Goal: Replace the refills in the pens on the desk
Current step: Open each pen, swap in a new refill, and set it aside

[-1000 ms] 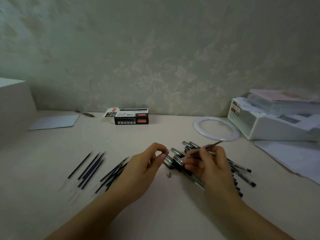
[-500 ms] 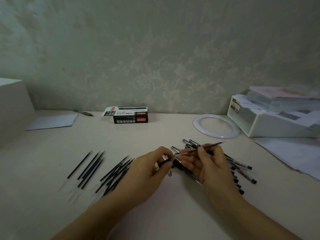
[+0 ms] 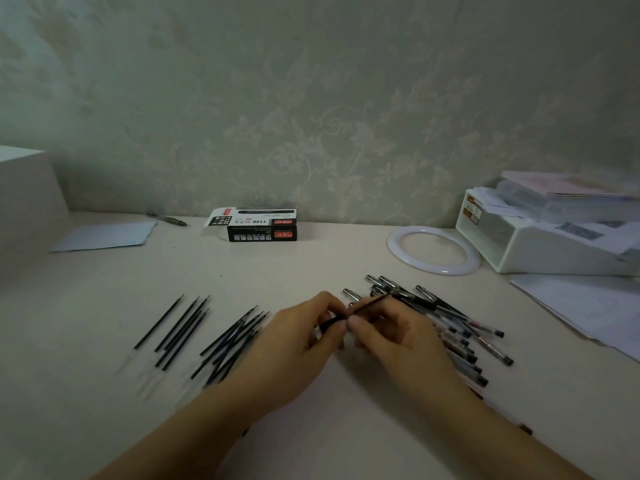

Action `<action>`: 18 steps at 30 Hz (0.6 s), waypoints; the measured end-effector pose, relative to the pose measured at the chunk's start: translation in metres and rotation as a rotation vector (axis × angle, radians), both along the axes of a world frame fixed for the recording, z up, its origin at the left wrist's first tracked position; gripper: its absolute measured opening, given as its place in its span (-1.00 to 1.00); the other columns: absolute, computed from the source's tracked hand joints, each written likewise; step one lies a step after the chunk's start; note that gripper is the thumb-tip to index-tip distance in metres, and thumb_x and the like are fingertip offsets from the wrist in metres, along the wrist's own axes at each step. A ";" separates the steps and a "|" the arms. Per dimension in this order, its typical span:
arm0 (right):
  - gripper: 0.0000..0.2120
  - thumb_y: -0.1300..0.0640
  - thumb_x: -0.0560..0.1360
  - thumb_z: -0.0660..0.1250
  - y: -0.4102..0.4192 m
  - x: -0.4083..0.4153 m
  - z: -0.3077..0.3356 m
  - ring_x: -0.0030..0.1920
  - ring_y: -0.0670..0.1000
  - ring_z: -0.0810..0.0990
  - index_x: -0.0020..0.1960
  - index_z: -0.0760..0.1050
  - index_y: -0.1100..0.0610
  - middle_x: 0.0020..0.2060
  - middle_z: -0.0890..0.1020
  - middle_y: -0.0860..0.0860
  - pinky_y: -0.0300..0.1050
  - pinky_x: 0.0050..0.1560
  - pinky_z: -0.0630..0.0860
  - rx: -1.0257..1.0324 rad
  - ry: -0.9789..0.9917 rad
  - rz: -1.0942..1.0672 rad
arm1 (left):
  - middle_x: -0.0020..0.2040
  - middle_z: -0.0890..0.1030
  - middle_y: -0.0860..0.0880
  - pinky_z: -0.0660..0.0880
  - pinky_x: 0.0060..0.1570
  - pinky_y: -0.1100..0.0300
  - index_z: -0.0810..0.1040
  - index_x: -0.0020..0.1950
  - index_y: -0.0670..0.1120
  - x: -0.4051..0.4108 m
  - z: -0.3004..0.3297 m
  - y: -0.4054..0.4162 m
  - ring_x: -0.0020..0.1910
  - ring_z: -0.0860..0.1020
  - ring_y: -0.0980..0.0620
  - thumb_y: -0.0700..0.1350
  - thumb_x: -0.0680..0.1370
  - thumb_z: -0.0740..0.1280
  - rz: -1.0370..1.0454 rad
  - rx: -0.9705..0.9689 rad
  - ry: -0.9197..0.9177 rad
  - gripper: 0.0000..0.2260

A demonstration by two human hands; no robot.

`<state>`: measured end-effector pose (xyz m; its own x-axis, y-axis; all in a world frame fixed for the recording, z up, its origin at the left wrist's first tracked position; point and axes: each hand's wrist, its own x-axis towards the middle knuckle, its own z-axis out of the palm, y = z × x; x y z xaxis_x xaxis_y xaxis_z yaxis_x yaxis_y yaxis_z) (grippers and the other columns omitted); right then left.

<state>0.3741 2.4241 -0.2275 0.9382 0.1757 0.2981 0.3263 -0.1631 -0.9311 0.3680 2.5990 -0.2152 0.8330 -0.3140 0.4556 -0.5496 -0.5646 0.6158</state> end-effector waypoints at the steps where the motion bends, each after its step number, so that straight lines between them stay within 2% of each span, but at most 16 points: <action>1: -0.88 0.14 0.48 0.45 0.000 -0.001 -0.001 -0.23 -0.07 0.67 -0.05 0.61 -0.07 -0.18 0.68 -0.05 -0.21 -0.17 0.59 -0.071 -0.036 -0.010 | -0.37 0.50 0.36 0.32 -0.40 0.48 0.49 0.00 0.11 0.000 0.000 0.001 -0.44 0.45 0.27 -0.05 0.60 0.29 0.021 -0.001 0.007 -0.95; 3: -0.84 0.09 0.44 0.48 0.000 -0.002 -0.003 -0.21 -0.08 0.63 -0.01 0.59 -0.08 -0.13 0.63 -0.11 -0.24 -0.19 0.56 -0.230 -0.129 -0.073 | -0.32 0.50 0.34 0.29 -0.42 0.41 0.45 -0.01 0.15 0.002 0.000 0.004 -0.38 0.46 0.27 0.03 0.55 0.31 0.089 0.048 0.007 -0.94; 5: -0.81 0.07 0.41 0.50 0.002 -0.002 -0.005 -0.17 -0.13 0.58 0.00 0.61 -0.05 -0.11 0.56 -0.16 -0.37 -0.20 0.47 -0.388 -0.228 -0.107 | -0.31 0.47 0.24 0.23 -0.40 0.35 0.38 -0.01 0.17 0.003 -0.001 0.011 -0.32 0.45 0.26 0.15 0.47 0.33 0.149 0.178 0.002 -0.81; 8: -0.77 0.09 0.38 0.53 0.004 0.000 -0.006 -0.19 -0.25 0.50 0.03 0.65 0.07 -0.12 0.50 -0.15 -0.46 -0.17 0.37 -0.521 -0.297 -0.078 | -0.22 0.42 0.22 0.32 -0.31 0.31 0.29 0.05 0.20 0.001 -0.002 0.018 -0.24 0.43 0.25 0.24 0.40 0.31 0.137 0.360 0.063 -0.68; 10: -0.79 0.11 0.40 0.53 0.006 0.002 -0.006 -0.25 -0.27 0.46 0.01 0.66 0.11 -0.18 0.47 -0.13 -0.46 -0.18 0.34 -0.549 -0.312 -0.063 | -0.11 0.40 0.25 0.38 -0.20 0.31 0.27 0.09 0.20 0.002 0.000 0.024 -0.15 0.43 0.25 0.24 0.42 0.33 0.102 0.408 0.142 -0.64; 12: -0.86 0.12 0.43 0.51 0.009 0.003 -0.006 -0.28 -0.26 0.43 -0.04 0.68 0.14 -0.22 0.46 -0.11 -0.46 -0.19 0.33 -0.573 -0.330 -0.051 | -0.08 0.40 0.26 0.34 -0.20 0.38 0.28 0.13 0.20 0.005 0.003 0.031 -0.10 0.43 0.23 0.23 0.45 0.35 0.075 0.450 0.213 -0.64; 15: -0.91 0.14 0.47 0.47 0.008 0.005 -0.006 -0.26 -0.25 0.43 -0.06 0.68 0.15 -0.21 0.50 -0.06 -0.45 -0.17 0.34 -0.587 -0.349 -0.047 | -0.16 0.46 0.19 0.31 -0.30 0.37 0.32 0.08 0.22 0.009 0.007 0.038 -0.20 0.44 0.26 0.17 0.49 0.37 0.053 0.454 0.282 -0.72; 18: -0.93 0.14 0.46 0.48 0.007 0.005 -0.007 -0.23 -0.21 0.48 -0.07 0.68 0.11 -0.20 0.54 -0.09 -0.44 -0.15 0.36 -0.556 -0.340 -0.076 | -0.15 0.50 0.16 0.35 -0.28 0.40 0.37 0.06 0.19 0.013 0.006 0.041 -0.21 0.45 0.29 0.07 0.53 0.36 0.078 0.432 0.288 -0.80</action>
